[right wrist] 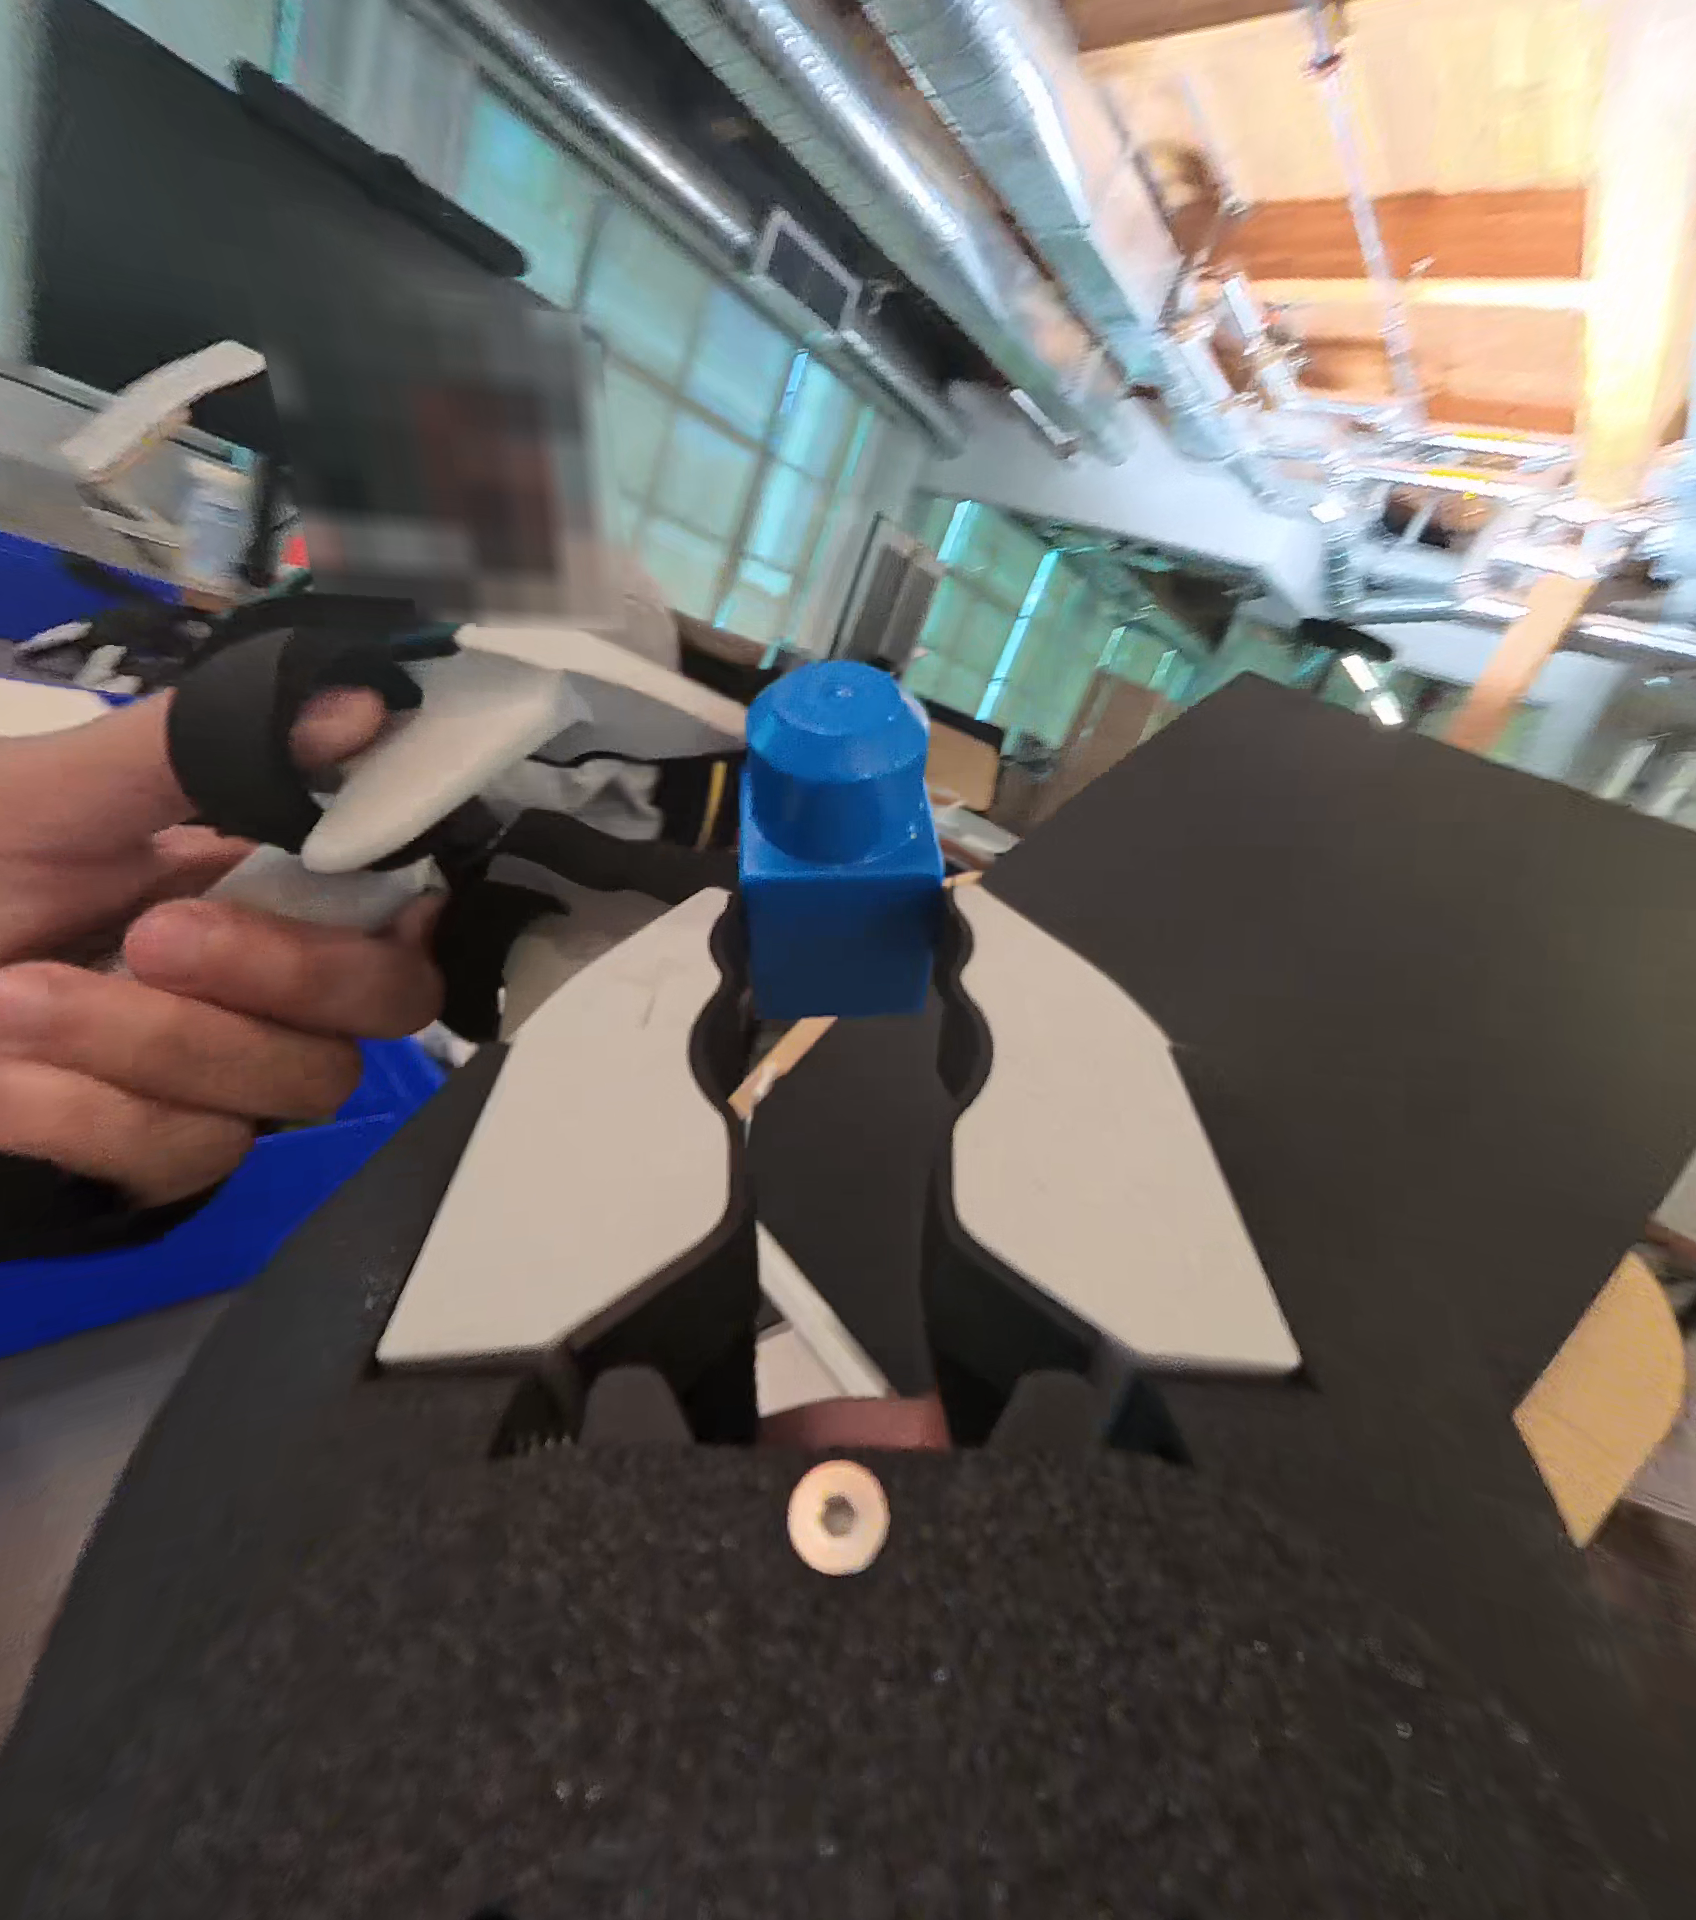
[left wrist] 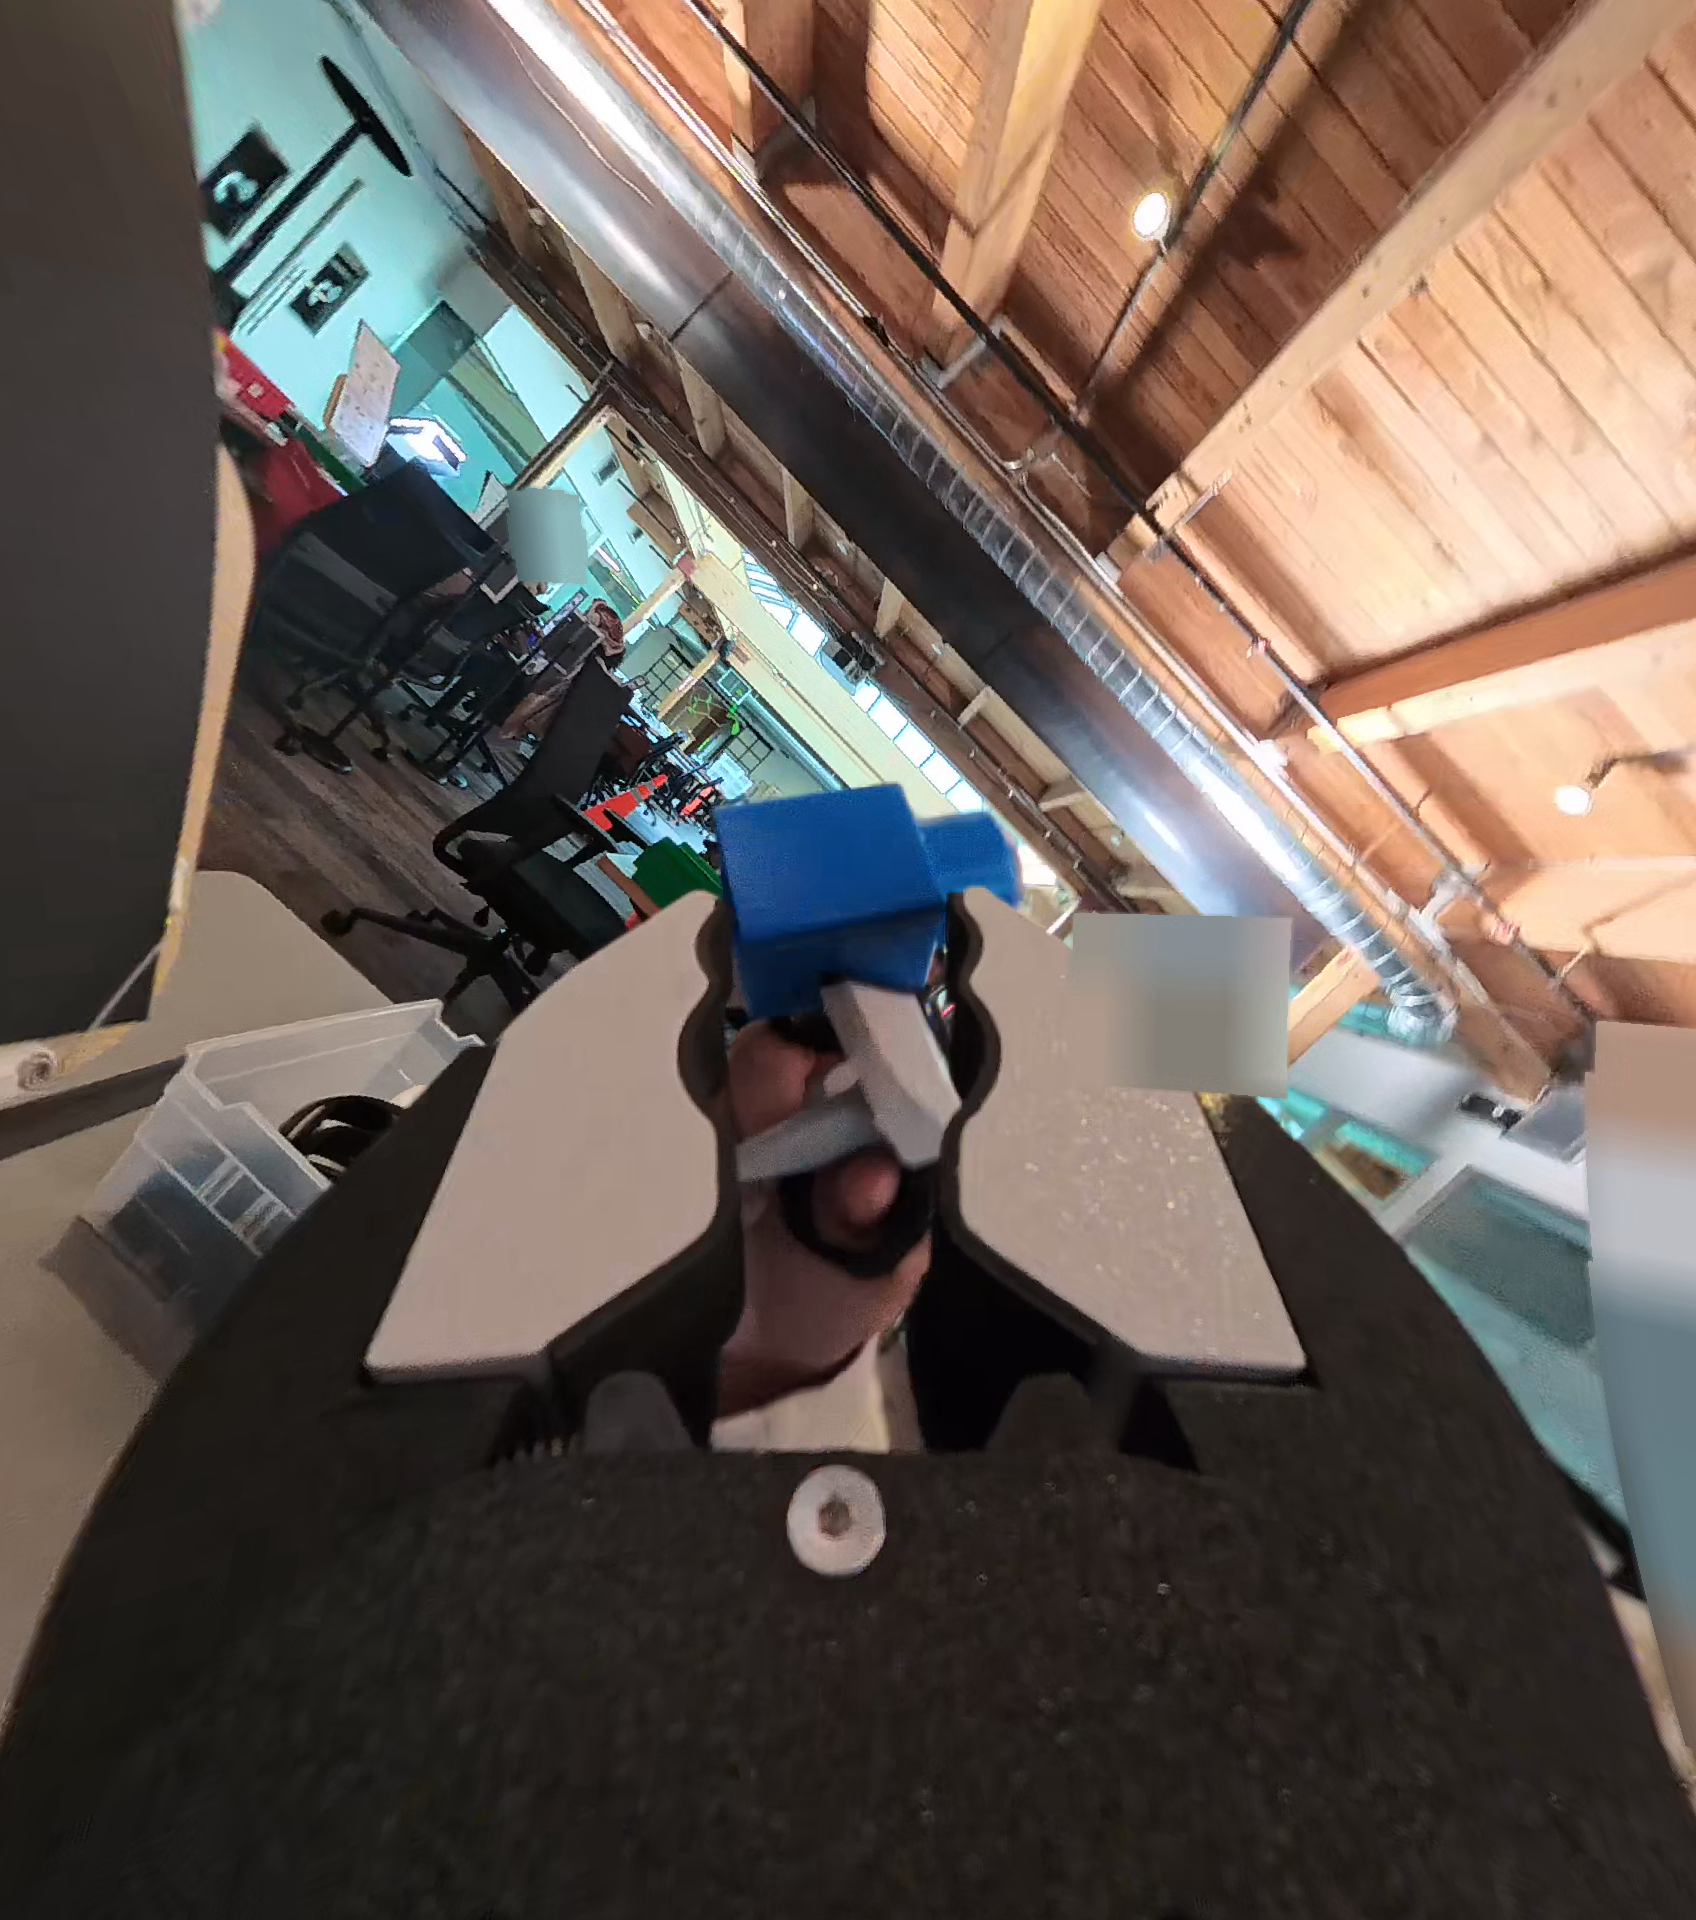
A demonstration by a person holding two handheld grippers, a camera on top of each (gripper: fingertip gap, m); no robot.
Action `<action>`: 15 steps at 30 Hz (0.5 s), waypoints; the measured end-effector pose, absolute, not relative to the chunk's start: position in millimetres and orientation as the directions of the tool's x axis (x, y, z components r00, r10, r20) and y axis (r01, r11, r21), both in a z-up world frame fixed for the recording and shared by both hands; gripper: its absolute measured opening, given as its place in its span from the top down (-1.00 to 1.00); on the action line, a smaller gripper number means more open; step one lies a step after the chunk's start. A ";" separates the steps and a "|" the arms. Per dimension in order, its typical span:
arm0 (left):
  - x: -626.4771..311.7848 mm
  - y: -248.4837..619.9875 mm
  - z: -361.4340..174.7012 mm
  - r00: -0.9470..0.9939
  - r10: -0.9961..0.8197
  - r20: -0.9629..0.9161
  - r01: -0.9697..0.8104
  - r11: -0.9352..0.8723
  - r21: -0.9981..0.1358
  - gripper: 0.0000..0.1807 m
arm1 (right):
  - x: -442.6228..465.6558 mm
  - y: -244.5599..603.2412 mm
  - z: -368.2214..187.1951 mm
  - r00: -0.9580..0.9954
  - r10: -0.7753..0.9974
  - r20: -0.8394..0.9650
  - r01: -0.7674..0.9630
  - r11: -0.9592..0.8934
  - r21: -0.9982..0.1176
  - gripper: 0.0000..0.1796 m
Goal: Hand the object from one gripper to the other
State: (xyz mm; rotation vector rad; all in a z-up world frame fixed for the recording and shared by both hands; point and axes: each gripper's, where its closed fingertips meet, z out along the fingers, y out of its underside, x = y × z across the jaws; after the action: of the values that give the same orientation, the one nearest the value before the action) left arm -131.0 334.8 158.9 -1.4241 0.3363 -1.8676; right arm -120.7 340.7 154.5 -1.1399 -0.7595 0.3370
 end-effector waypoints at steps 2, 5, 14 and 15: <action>-134.7 327.5 164.2 -0.048 -0.768 0.639 0.387 -0.604 -0.697 0.54 | -100.3 330.6 170.2 0.688 0.654 0.314 0.061 0.380 -0.923 0.61; -134.7 301.8 169.9 0.056 -0.899 0.434 0.251 -0.408 -0.878 0.41 | -83.3 307.0 171.0 0.492 0.870 0.036 -0.071 0.082 -0.994 0.61; -133.5 237.4 168.2 0.206 -0.978 -0.033 -0.085 0.015 -0.996 0.50 | -68.7 250.9 202.5 -0.177 0.880 -0.440 -0.337 -0.474 -0.814 0.62; -133.9 241.2 170.6 0.259 -0.962 -0.083 -0.090 0.061 -0.994 0.50 | -73.4 249.3 204.2 -0.199 0.870 -0.450 -0.342 -0.492 -0.800 0.61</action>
State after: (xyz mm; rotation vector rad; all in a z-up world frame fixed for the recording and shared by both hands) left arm -133.9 241.2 170.6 -1.3279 1.1014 -0.9198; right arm -73.4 249.3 204.2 -1.1873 -0.6989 1.8111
